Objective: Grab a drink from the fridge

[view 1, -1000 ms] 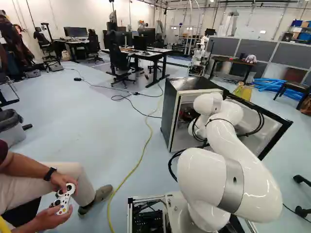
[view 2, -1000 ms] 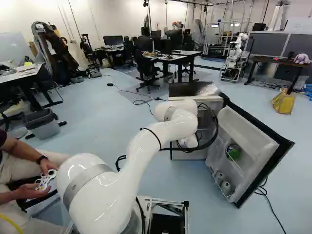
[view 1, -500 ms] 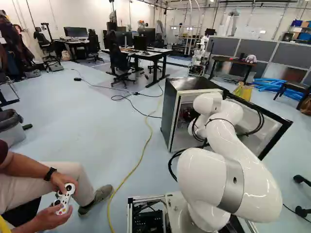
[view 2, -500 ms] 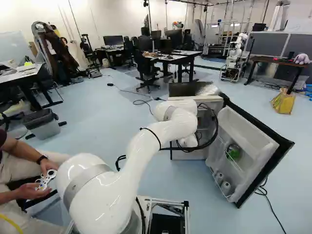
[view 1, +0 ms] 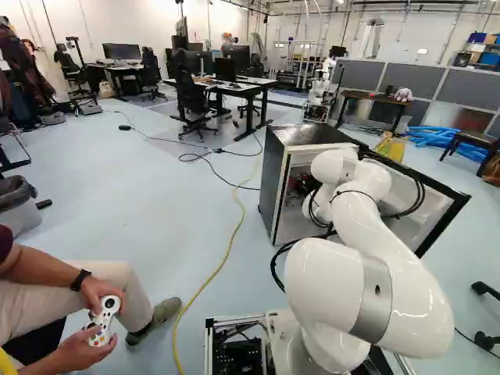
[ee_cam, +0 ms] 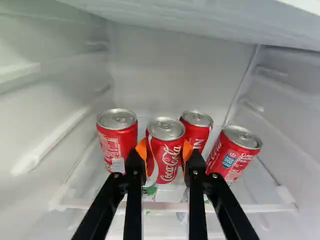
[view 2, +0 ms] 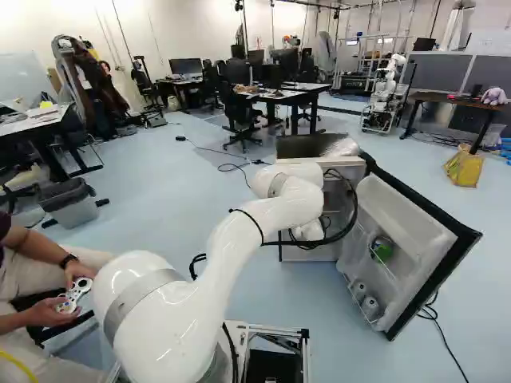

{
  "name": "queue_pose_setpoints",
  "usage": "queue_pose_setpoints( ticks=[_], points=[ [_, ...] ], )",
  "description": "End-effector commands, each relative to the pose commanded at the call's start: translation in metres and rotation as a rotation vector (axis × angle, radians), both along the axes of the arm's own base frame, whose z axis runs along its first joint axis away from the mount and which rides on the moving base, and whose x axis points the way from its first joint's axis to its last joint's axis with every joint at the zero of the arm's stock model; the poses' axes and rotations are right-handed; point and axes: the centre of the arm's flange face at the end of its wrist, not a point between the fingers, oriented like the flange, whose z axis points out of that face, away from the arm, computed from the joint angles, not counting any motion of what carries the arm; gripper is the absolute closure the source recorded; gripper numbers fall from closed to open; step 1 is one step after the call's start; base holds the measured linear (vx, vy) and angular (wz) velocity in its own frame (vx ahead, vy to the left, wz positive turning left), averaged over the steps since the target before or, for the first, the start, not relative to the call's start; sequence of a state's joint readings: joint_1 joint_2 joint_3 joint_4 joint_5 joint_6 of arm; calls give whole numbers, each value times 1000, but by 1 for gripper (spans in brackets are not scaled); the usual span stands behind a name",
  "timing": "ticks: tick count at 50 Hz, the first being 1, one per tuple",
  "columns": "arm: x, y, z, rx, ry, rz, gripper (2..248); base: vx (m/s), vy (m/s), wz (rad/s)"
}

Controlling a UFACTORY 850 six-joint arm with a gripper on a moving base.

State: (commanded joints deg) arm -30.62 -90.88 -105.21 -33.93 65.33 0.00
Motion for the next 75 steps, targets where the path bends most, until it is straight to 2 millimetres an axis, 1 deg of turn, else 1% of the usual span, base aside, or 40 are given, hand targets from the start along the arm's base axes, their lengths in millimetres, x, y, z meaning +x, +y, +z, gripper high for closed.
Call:
queue_pose_setpoints(
  ticks=[19,23,50,75],
  points=[
    [-15,2,6,18,31,-8,162,0,0,0],
    [-19,2,10,23,38,-11,162,0,0,0],
    [-52,4,58,50,81,-34,162,0,0,0],
    [-87,7,102,71,113,-59,162,0,0,0]
  ],
)
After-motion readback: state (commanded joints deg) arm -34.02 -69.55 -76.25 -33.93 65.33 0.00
